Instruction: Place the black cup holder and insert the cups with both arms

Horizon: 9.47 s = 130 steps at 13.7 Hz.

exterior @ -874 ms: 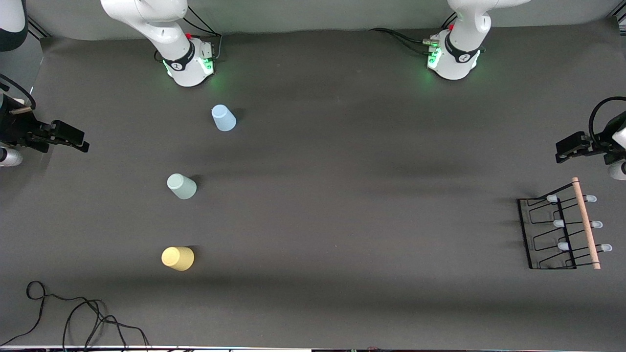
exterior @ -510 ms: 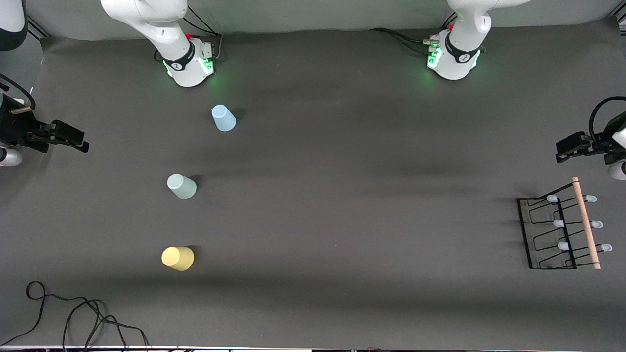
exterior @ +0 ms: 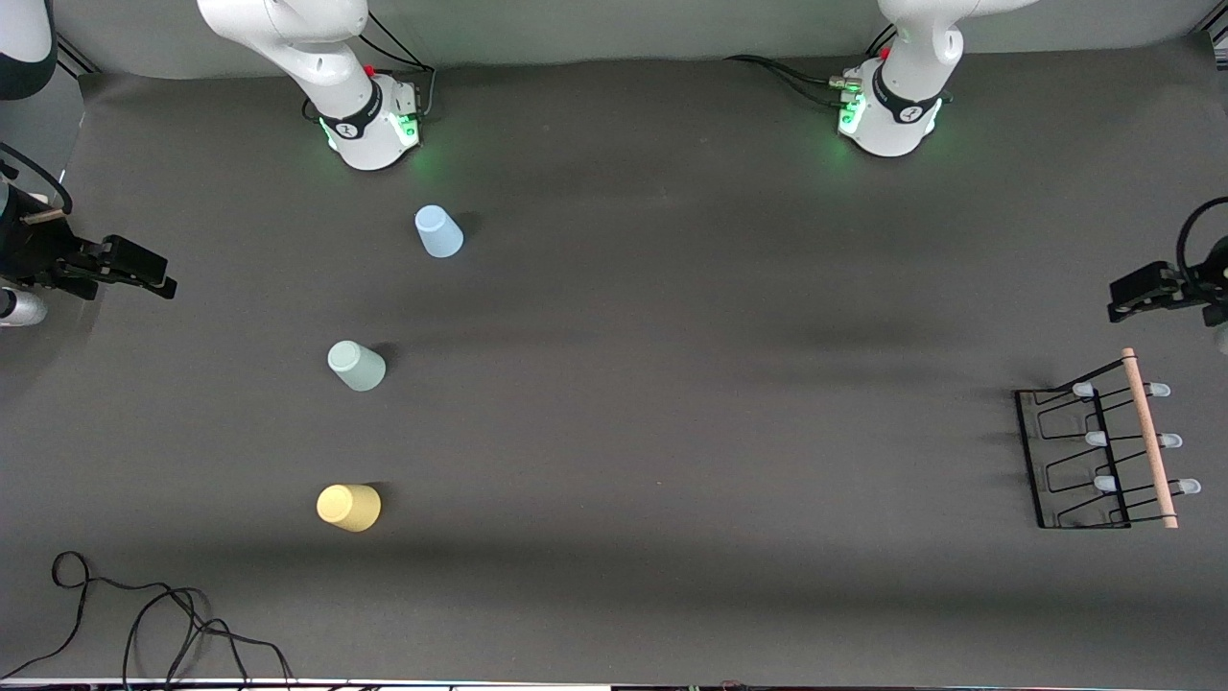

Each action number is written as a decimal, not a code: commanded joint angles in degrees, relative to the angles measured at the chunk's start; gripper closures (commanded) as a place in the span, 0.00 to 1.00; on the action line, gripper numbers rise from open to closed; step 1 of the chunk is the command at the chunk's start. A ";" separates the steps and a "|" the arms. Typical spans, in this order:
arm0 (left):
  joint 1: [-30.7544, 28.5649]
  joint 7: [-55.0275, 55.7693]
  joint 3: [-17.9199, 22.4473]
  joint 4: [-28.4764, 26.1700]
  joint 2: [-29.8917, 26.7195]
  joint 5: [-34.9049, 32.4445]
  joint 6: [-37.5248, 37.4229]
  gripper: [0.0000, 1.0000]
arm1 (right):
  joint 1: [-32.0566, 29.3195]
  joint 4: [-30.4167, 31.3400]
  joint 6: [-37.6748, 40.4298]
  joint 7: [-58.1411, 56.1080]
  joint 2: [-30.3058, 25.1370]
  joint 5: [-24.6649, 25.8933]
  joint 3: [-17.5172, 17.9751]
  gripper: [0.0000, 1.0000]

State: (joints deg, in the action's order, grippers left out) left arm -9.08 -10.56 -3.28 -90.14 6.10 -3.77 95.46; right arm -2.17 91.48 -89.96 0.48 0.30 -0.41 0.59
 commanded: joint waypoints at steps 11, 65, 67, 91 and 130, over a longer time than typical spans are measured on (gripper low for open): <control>-12.53 -13.15 -0.33 -5.05 17.27 -0.36 18.88 0.04 | 0.67 0.28 -0.48 1.19 -0.83 -0.38 -0.23 0.00; 57.41 75.34 -1.56 12.97 32.56 -3.79 34.34 1.00 | 0.50 1.77 -1.79 0.13 -0.83 0.24 -0.67 0.00; 58.91 77.70 -1.29 12.89 33.88 -5.27 37.07 1.00 | 0.41 1.77 -1.71 0.13 -0.91 0.15 -0.67 0.00; 54.36 78.68 -1.56 12.27 26.61 -12.23 33.24 0.01 | 3.22 7.56 -2.84 15.04 -3.45 -1.95 -0.59 0.00; 4.60 3.18 -1.38 -9.17 -5.93 1.92 4.30 0.00 | 6.39 16.92 -11.24 15.55 -2.84 -1.52 -1.20 0.87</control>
State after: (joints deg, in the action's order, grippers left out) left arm -4.77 -6.70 -4.83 -97.73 1.55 -1.03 99.04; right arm 3.92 116.45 -109.90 9.28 -3.59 -1.39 -0.45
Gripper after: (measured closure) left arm 0.000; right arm 0.339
